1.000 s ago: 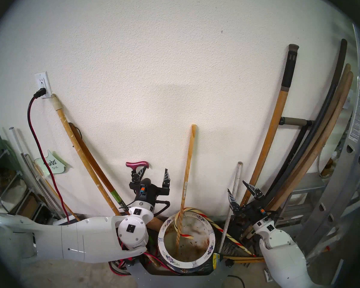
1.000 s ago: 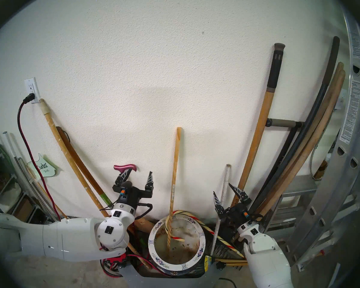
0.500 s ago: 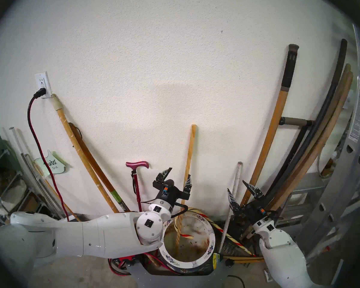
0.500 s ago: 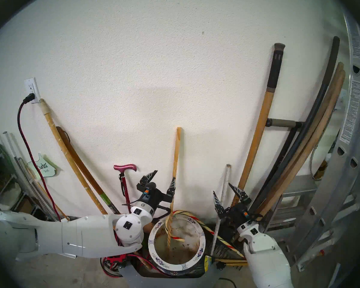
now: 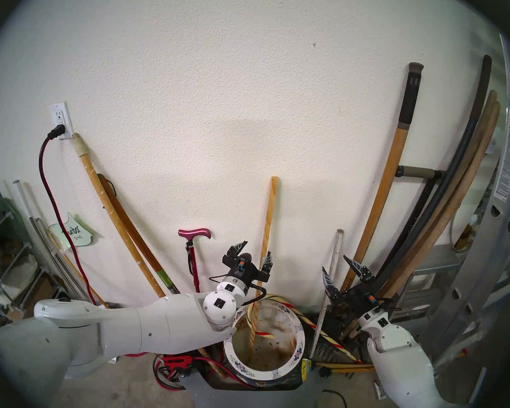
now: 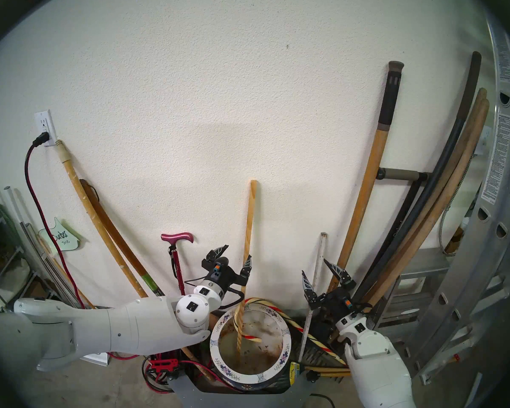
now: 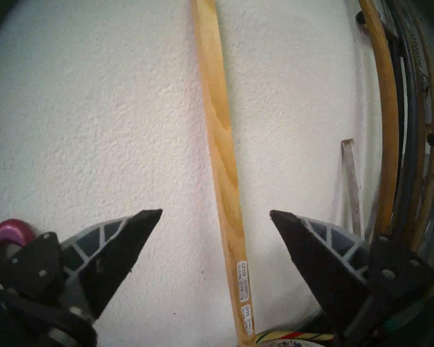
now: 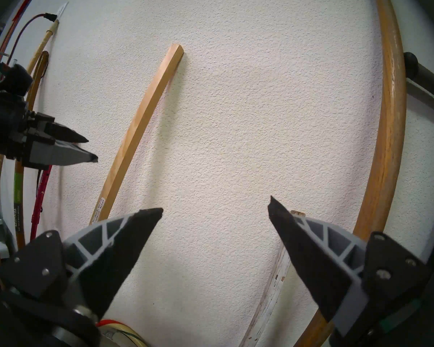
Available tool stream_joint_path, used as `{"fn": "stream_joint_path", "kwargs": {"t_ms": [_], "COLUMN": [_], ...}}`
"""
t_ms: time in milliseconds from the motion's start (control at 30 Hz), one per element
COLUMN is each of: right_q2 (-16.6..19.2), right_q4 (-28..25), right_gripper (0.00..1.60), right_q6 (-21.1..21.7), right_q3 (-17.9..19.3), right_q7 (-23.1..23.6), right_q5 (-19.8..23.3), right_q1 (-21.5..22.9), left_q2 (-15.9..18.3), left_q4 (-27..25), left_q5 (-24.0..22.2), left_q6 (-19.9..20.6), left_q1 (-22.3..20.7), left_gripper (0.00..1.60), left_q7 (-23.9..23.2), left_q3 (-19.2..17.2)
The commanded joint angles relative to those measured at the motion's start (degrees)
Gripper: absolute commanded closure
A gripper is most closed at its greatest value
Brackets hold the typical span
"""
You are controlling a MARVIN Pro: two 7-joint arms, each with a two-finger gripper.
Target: Take wooden sticks or brooms out of the pot
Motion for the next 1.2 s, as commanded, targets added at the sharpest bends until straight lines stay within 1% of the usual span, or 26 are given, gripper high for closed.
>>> {"fn": "stream_joint_path", "kwargs": {"t_ms": [0,100,367,600,733,767,833,967,1167], "right_q2": [0.18,0.18,0.19,0.20,0.20,0.20,0.20,0.20,0.21], "right_q4": [-0.23,-0.23,-0.23,-0.23,-0.23,-0.22,-0.22,-0.22,-0.21], "right_gripper": [0.00,0.00,0.00,0.00,0.00,0.00,0.00,0.00,0.00], "right_q6": [0.06,0.06,0.06,0.06,0.05,0.05,0.05,0.05,0.03], "right_q3": [-0.05,-0.06,-0.07,-0.08,-0.08,-0.08,-0.09,-0.09,-0.10], "right_q7": [0.12,0.12,0.11,0.10,0.10,0.10,0.10,0.10,0.09], "right_q5": [-0.14,-0.14,-0.13,-0.13,-0.12,-0.12,-0.12,-0.12,-0.11], "right_q1": [0.09,0.09,0.09,0.09,0.09,0.09,0.09,0.09,0.09], "left_q2": [-4.24,-5.19,-6.88,-9.54,-13.03,-13.01,-14.51,-16.08,-20.04], "left_q4": [6.00,8.25,11.67,15.34,21.27,21.26,24.34,28.01,35.13], "left_q5": [-2.30,-3.40,-5.03,-5.65,-7.10,-7.48,-8.43,-9.74,-10.90], "left_q6": [-1.01,-1.56,-3.09,-3.20,-2.75,-1.93,-2.20,-2.27,-2.93], "left_q1": [0.32,0.55,0.58,0.69,1.11,1.18,1.25,1.21,0.68], "left_gripper": [0.00,0.00,0.00,0.00,0.00,0.00,0.00,0.00,0.00], "left_q7": [-3.58,-5.31,-10.21,-11.89,-11.66,-11.22,-12.22,-14.23,-17.67], "left_q3": [-0.20,-0.38,-0.58,-0.65,-1.41,-1.55,-2.03,-2.72,-3.60]}}
